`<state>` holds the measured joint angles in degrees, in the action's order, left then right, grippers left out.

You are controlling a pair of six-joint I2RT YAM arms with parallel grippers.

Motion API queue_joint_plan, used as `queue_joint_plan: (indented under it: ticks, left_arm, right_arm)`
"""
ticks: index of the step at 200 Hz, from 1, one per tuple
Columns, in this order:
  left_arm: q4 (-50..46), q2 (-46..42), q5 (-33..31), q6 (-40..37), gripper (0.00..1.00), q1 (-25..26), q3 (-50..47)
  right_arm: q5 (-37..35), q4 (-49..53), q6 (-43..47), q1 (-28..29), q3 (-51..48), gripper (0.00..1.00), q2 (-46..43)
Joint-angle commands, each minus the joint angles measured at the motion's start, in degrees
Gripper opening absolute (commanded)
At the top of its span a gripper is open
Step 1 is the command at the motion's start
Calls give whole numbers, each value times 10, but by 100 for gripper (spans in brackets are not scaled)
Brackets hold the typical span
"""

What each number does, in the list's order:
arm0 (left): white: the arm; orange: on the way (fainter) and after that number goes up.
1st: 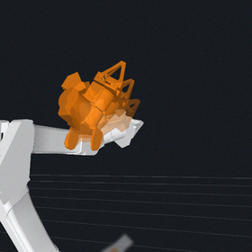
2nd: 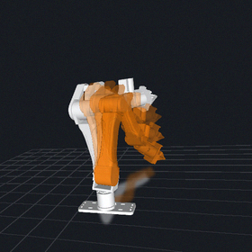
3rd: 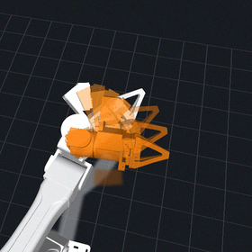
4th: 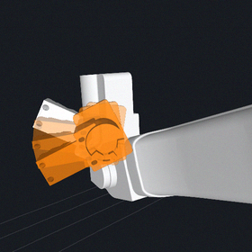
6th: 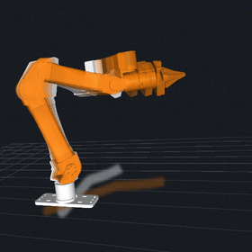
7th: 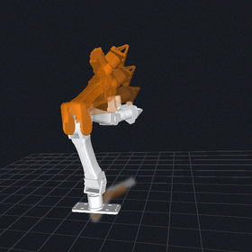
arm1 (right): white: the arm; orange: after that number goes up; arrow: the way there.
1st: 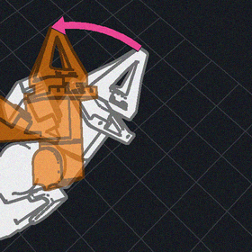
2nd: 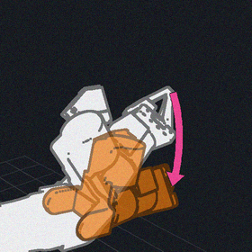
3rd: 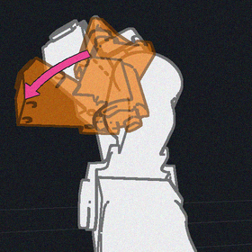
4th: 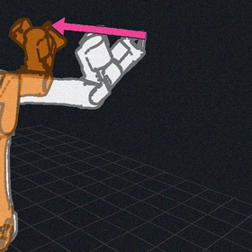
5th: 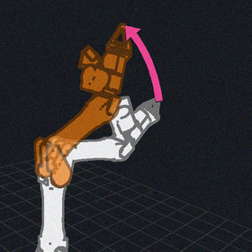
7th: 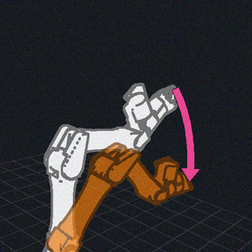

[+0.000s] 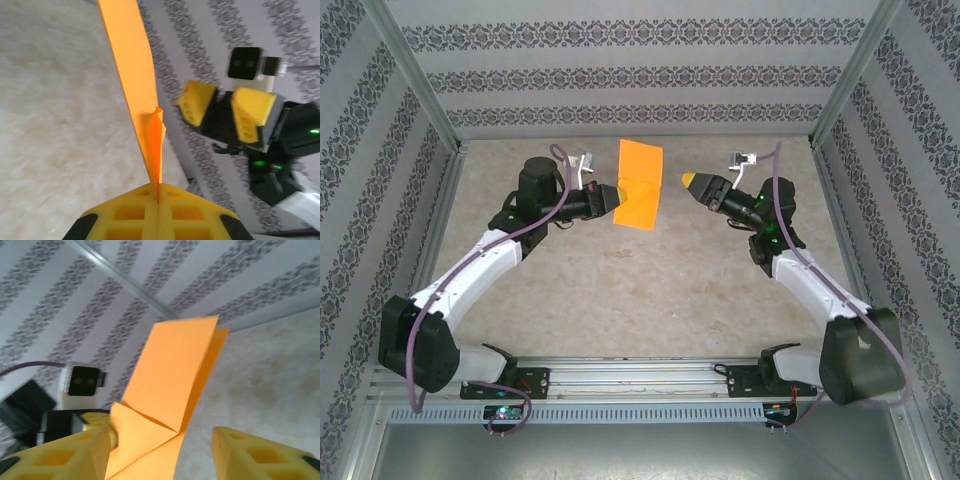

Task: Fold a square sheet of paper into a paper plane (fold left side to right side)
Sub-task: Turn over the paper at the center of the table.

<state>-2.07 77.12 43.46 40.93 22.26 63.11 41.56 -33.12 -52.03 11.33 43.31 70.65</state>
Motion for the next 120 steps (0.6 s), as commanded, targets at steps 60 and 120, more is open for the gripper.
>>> queue_joint_plan:
  ticks: [60,120]
  left_arm:
    - [-637,123,-566,-196,0,182,234]
    - [-706,250,-748,-36,0,304,278]
  right_arm:
    - [-306,399,239,-22,-1,70,-150]
    - [-324,406,209,-87,-51,95,-214]
